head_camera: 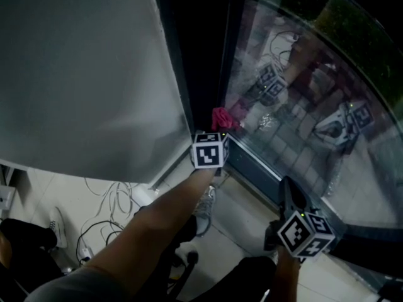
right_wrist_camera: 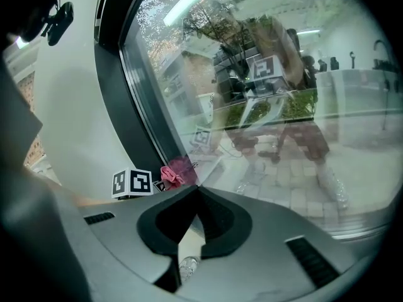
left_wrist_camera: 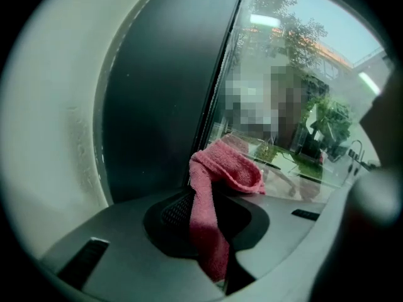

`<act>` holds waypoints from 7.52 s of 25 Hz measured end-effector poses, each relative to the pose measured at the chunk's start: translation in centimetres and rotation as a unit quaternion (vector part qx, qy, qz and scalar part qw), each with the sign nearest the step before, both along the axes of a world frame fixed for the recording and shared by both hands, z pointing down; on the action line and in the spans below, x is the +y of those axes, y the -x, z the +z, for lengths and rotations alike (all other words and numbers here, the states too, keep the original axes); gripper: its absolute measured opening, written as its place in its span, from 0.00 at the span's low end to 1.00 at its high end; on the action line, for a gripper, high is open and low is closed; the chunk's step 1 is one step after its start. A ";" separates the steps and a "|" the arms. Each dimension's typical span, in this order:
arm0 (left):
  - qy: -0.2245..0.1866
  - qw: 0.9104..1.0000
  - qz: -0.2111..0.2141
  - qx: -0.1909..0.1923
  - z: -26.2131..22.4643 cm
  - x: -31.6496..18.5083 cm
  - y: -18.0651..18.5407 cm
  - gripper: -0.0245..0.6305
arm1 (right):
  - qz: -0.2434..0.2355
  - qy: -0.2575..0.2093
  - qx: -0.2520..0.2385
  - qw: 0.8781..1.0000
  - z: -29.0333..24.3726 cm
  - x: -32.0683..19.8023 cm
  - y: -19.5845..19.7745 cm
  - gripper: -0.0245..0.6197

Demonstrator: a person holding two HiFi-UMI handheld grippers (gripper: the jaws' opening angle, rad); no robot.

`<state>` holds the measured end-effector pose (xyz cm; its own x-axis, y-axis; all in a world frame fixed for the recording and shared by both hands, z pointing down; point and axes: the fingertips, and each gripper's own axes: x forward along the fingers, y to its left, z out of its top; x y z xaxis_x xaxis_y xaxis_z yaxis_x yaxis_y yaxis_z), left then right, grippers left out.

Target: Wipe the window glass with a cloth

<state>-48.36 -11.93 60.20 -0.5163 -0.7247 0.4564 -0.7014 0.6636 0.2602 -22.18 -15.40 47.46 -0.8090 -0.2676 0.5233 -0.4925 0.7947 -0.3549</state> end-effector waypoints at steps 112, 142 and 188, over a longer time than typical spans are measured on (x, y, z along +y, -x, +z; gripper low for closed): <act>0.029 0.901 0.432 0.001 2.6 -21.6 -64.1 0.13 | 0.335 0.037 -0.098 0.936 2.8 -9.1 -46.6 0.05; 0.034 0.860 0.509 -0.001 6.1 -25.4 -75.6 0.13 | 0.404 0.043 -0.106 0.907 2.4 -10.5 -51.8 0.05; 0.086 0.902 0.422 0.033 8.6 -19.8 -56.2 0.13 | 0.296 0.042 -0.047 0.953 1.7 -11.0 -42.0 0.05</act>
<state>7.87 -31.70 68.76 0.2190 -0.7623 0.6090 -0.9622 -0.0654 0.2642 19.86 -26.38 49.17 -0.5734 -0.6527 0.4952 -0.8086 0.3534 -0.4705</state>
